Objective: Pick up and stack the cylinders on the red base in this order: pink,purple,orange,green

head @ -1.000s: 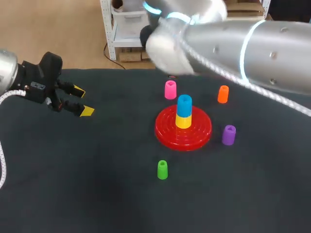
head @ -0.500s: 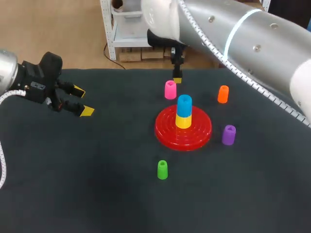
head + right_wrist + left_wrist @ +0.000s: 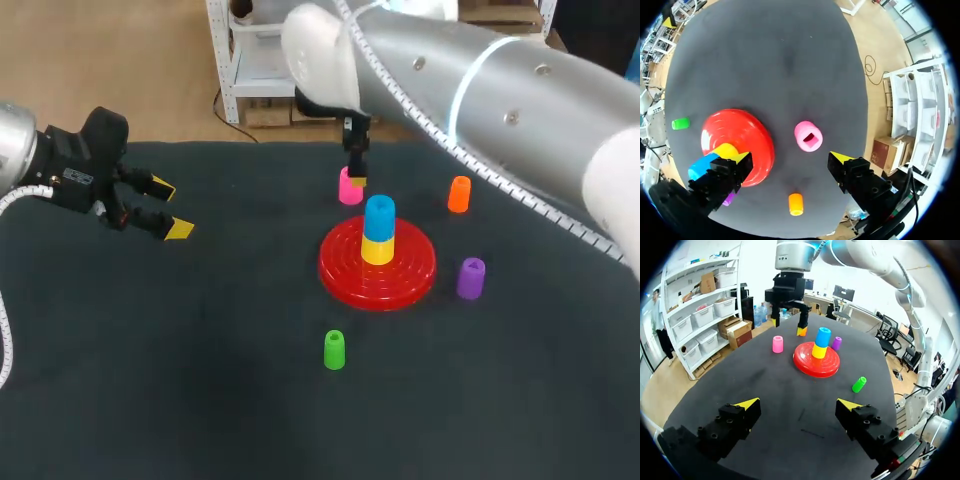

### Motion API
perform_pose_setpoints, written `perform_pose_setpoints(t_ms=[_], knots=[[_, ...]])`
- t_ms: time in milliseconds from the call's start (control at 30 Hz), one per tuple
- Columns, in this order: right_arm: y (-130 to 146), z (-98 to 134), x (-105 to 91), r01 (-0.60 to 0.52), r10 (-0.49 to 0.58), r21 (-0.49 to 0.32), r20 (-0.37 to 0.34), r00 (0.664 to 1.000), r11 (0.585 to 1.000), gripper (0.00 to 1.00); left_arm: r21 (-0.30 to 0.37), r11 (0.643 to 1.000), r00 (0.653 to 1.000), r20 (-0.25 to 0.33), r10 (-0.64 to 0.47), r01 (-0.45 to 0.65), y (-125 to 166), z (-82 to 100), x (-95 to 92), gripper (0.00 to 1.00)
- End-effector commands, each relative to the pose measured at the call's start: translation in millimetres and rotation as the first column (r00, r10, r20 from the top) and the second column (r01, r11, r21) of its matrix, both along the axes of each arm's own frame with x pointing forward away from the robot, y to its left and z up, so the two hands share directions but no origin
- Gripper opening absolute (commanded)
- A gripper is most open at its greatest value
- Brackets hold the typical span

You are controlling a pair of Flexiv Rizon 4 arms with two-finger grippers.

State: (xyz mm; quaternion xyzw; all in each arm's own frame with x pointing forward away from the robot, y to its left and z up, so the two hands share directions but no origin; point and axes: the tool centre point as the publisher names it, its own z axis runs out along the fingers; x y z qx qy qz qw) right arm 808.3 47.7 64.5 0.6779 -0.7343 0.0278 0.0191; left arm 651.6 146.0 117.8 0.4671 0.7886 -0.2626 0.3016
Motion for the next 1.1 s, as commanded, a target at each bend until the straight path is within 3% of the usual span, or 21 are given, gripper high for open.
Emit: perform_pose_setpoints(t_ms=[33, 267, 833, 1100], knots=[[10.7, -9.4, 19.9, 0.011, -0.011, -0.002, -0.344, 0.939, 1.0, 1.0, -0.002, 1.0, 1.0, 0.002, 0.0, 0.0, 0.4, -0.4, 0.0, 1.0], [18.0, -18.2, 28.1, 0.004, 0.011, 0.035, -0.399, 0.917, 0.999, 1.0, -0.002, 1.0, 1.0, 0.002, 0.0, 0.0, 0.4, -0.4, 0.0, 1.0], [19.0, -35.7, 31.8, 0.034, -0.013, 0.037, -0.46, 0.888, 0.999, 1.0, -0.002, 1.0, 1.0, 0.002, 0.0, 0.0, 0.4, -0.4, 0.0, 1.0], [13.2, -41.4, 29.1, 0.068, -0.029, 0.06, -0.498, 0.867, 0.996, 0.9, -0.002, 1.0, 1.0, 0.002, 0.0, 0.0, 0.4, -0.4, 0.0, 1.0]])
